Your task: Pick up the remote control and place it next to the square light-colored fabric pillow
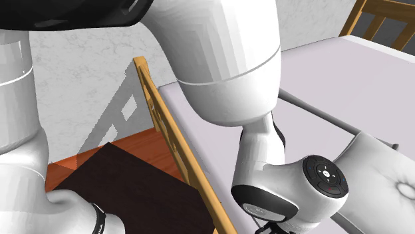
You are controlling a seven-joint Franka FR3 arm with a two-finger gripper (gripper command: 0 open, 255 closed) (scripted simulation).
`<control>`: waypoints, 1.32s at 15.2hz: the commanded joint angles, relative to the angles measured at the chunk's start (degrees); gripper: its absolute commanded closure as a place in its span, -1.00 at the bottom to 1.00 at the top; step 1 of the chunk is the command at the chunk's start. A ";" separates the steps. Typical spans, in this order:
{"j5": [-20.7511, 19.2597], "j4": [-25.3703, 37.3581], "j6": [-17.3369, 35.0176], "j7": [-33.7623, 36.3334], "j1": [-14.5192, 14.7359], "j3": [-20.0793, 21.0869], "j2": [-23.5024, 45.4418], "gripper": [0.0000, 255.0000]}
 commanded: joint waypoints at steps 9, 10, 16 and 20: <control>1.46 0.80 1.23 -1.17 -1.40 1.67 1.91 1.00; 1.46 0.79 1.23 -1.17 -1.40 1.67 1.90 -1.00; -0.12 0.00 -0.19 0.09 0.16 -0.23 -0.21 -1.00; -5.52 -1.81 -4.27 4.18 4.47 -5.65 -6.12 -1.00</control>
